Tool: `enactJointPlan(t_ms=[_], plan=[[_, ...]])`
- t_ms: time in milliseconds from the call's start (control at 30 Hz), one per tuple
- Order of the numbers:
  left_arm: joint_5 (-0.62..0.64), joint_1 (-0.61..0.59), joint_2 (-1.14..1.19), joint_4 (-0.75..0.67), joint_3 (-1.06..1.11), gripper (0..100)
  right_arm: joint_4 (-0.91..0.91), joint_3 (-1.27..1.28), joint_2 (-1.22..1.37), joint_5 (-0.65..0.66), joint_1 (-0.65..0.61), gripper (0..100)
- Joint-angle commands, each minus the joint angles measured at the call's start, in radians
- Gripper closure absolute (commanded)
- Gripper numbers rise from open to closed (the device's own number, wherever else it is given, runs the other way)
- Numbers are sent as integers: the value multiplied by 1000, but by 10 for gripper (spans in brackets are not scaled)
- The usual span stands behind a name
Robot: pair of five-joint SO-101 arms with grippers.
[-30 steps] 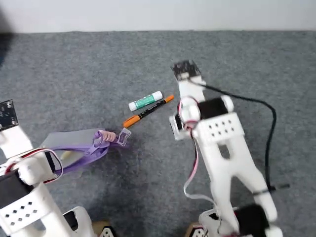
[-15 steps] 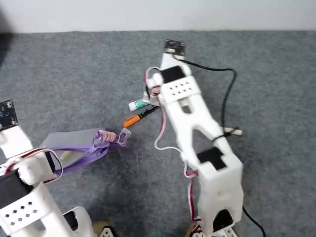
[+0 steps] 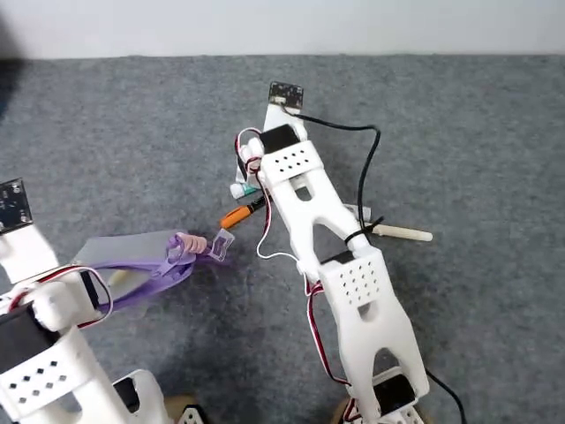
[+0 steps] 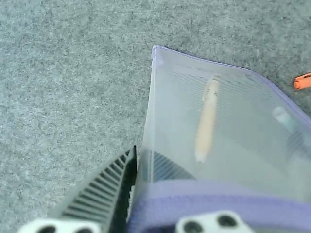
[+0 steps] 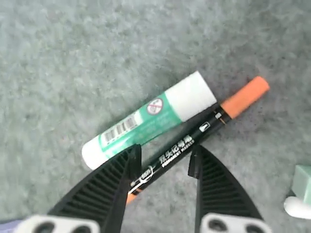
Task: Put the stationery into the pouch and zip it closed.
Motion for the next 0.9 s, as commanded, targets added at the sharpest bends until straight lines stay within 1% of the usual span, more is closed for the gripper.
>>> enactJointPlan(t_ms=[0,200,400,500,567,633,733,867], plan=[[-3,-9,-11,20,-45,986,-4,-66,13,-11,-1,843],[-3,-9,-11,20,-45,986,13,-64,59,32,5,843],[-3,-9,-11,20,-45,986,165,-64,85,37,33,850],[-3,-9,-11,20,-45,986,214,-69,76,35,56,932],[-3,-9,-11,20,-45,986,239,-106,65,37,70,997],[-3,-8,-11,20,-45,986,260,-146,54,37,74,976],[-3,-8,-11,20,-45,986,291,-215,44,43,74,991],[-3,-6,-11,20,-45,986,398,-359,44,115,68,990]])
